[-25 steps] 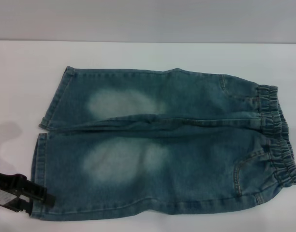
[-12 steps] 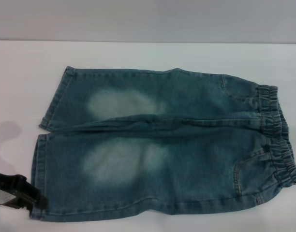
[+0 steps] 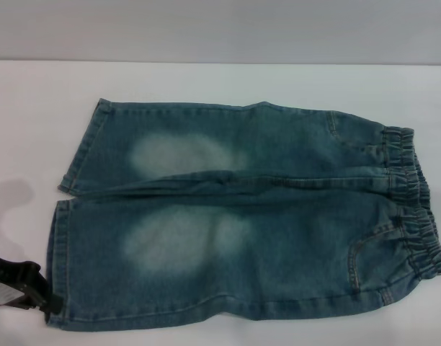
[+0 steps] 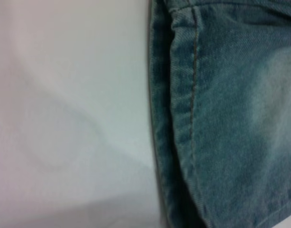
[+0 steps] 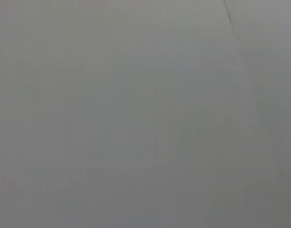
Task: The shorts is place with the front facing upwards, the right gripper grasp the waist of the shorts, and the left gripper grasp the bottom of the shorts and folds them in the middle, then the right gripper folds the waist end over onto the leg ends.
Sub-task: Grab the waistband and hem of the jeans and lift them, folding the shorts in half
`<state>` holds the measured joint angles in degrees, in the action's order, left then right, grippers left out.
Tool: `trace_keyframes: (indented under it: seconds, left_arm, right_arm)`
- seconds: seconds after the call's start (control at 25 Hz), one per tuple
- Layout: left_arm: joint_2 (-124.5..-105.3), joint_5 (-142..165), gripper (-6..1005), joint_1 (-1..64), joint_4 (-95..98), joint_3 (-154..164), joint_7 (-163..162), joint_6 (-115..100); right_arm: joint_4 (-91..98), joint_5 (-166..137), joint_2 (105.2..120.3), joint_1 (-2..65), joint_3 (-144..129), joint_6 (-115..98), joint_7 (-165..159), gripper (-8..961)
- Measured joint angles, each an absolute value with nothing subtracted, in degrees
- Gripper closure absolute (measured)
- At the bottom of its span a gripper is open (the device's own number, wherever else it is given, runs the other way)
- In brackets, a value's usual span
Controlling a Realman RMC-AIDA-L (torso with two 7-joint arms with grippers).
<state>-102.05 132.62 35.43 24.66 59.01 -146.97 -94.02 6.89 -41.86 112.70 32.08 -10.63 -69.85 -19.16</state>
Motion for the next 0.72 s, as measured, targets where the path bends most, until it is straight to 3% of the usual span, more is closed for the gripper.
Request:
trace_keyframes:
  seconds: [0.16,0.48,0.72]
  left_arm:
    - [-102.12,132.6,977,35.4,24.9,58.7,-147.1,-93.8]
    - [-103.37,132.5,979,35.5,26.1,49.9,-147.0,-91.9]
    - [-104.33,132.5,979,35.4,26.7,49.6,-147.1,-86.0]
  right_arm:
    - [6.9,-41.9,112.46,32.1,-10.7,-69.0,-19.6,203]
    - [13.8,-51.1,111.27,30.9,-13.4,-64.1,-40.0,203]
    - [26.4,-74.5,107.41,29.3,-21.1,-64.5,-74.4,204]
